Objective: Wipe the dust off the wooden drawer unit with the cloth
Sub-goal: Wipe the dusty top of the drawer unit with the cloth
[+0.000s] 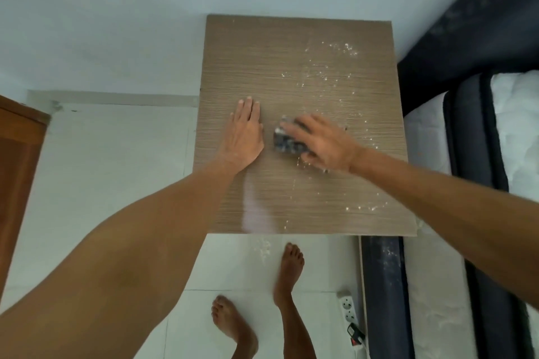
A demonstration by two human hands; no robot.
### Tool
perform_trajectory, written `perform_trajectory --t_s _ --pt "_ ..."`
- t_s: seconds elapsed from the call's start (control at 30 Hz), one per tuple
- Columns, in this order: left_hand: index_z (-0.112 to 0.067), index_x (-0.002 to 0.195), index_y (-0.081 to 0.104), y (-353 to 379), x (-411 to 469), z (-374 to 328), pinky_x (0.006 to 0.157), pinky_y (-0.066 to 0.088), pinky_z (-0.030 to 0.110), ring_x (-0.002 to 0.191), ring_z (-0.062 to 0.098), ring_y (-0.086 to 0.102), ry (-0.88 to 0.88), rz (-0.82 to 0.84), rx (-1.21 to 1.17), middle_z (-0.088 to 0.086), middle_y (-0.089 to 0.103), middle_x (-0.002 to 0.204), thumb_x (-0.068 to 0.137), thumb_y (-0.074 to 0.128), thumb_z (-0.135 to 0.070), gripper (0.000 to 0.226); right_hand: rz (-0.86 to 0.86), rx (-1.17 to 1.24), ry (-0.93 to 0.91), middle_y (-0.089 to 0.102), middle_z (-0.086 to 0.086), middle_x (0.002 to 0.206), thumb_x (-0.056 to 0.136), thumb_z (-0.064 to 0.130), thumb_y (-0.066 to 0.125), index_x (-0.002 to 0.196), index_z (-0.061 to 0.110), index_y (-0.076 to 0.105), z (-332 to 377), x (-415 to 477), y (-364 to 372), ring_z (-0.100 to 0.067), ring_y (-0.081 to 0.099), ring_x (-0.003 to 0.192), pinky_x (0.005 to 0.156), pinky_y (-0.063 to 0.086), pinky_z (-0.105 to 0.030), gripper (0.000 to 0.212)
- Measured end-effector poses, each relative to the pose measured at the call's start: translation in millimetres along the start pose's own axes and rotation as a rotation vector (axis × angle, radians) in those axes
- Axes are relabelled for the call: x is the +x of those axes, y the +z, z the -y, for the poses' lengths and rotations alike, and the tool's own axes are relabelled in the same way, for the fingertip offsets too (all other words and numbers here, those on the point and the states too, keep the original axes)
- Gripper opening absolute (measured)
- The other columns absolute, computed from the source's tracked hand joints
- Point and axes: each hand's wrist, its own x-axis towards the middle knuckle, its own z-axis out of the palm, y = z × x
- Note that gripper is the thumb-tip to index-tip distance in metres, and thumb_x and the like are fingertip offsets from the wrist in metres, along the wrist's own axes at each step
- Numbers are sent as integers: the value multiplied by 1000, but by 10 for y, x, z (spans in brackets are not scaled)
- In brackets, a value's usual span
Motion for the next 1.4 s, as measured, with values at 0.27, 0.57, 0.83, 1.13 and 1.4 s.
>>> perform_trajectory --t_s 0.27,0.57,0.83,1.13,1.4 --pt "-9 154 11 275 322 -6 122 8 46 150 25 6 -49 -152 125 10 9 163 105 15 -30 54 -97 -34 257 50 -22 126 88 16 58 144 11 40 -1504 969 -366 -38 47 109 97 42 -48 59" --pt "-8 154 11 332 320 0 122 10 45 151 24 7 -65 -184 167 10 10 163 104 10 -29 54 -117 -19 320 50 -17 128 95 46 41 142 17 42 -1773 1515 -40 -36 47 107 92 45 -48 56" --pt "-3 153 11 330 322 -5 122 4 42 150 25 3 -84 -177 141 14 8 162 104 13 -24 53 -82 73 -58 57 -18 127 86 35 62 137 12 51 -879 878 246 -32 55 100 87 48 -48 57" --pt "-2 152 15 344 302 11 123 6 44 150 27 4 -67 -213 70 16 11 162 105 15 -21 51 11 189 -90 63 -25 112 90 29 47 129 1 58 -804 648 -52 -41 63 97 86 48 -42 49" --pt "-3 152 19 351 300 27 123 11 44 150 27 10 -29 -263 47 14 15 161 105 19 -20 50 108 -116 141 38 -14 148 95 59 19 151 23 26 -1146 1082 16 -32 43 126 101 37 -46 67"
